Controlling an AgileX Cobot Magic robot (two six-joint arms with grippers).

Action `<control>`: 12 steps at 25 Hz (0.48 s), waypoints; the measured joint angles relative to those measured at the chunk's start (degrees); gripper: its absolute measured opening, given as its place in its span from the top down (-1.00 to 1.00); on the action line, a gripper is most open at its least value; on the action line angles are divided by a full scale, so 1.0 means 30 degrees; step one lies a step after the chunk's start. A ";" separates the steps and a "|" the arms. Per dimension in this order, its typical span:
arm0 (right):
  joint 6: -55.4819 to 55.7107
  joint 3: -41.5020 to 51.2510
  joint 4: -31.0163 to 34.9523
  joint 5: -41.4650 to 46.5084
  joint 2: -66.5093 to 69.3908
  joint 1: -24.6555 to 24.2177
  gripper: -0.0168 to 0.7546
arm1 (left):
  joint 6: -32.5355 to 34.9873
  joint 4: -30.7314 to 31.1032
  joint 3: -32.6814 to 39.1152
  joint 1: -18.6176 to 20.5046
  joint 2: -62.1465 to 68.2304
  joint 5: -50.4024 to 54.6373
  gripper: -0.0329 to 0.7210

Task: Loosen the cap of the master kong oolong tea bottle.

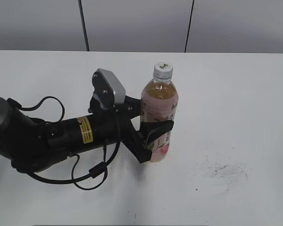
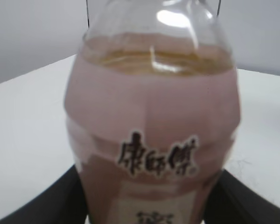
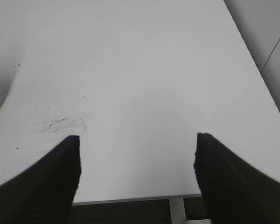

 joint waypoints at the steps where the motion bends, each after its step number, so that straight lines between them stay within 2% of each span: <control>1: 0.0000 0.0000 0.0000 -0.0017 0.0000 0.0000 -0.52 | -0.0328 0.0017 0.0000 0.0000 0.0000 0.0021 -0.17; 6: 0.0000 0.0000 0.0000 -0.0017 0.0000 0.0000 -0.52 | -0.0964 0.0189 0.0000 0.0000 0.0000 0.0036 -0.17; 12: 0.0000 0.0000 0.0000 -0.0017 0.0000 0.0000 -0.52 | -0.1082 0.1442 0.0000 0.0000 0.0215 -0.0052 -0.17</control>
